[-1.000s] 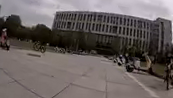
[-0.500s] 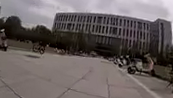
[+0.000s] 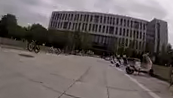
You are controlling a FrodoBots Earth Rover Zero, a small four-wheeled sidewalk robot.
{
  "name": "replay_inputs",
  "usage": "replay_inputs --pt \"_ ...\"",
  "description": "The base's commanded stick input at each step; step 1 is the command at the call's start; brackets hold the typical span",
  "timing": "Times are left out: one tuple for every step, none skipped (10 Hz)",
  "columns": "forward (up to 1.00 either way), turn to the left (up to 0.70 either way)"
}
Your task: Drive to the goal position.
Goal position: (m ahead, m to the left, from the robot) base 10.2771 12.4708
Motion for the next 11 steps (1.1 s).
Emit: replay_inputs --pt "0.45 0.00" --pt "0.45 0.00" --pt "0.45 0.00" --pt "0.45 0.00" --pt "0.45 0.00" --pt "0.45 0.00" --pt "0.45 0.00" --pt "0.45 0.00" --pt "0.45 0.00" --pt "0.45 0.00" --pt "0.45 0.00"
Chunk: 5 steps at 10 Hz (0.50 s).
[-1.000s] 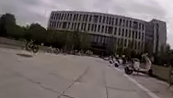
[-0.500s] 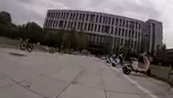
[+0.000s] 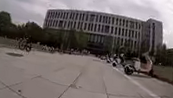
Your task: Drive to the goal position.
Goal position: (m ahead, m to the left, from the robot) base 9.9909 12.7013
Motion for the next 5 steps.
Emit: replay_inputs --pt "0.45 0.00" --pt "0.45 0.00" --pt "0.45 0.00" --pt "0.45 0.00" --pt "0.45 0.00"
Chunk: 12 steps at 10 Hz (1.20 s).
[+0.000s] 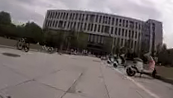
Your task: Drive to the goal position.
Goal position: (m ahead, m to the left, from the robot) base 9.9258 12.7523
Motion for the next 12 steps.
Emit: replay_inputs --pt "0.45 0.00" --pt "0.45 0.00" --pt "0.45 0.00" --pt "0.45 0.00" --pt "0.45 0.00" --pt "0.45 0.00" --pt "0.45 0.00" --pt "0.45 0.00" --pt "0.45 0.00" --pt "0.45 0.00" --pt "0.45 0.00" --pt "0.45 0.00"
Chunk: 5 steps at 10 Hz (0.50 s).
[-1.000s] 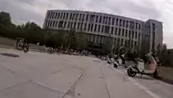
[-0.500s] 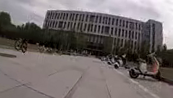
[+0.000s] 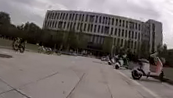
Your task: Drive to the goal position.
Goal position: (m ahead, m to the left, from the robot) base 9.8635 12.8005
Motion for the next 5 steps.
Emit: replay_inputs --pt "0.45 0.00" --pt "0.45 0.00" --pt "0.45 0.00" --pt "0.45 0.00" --pt "0.45 0.00"
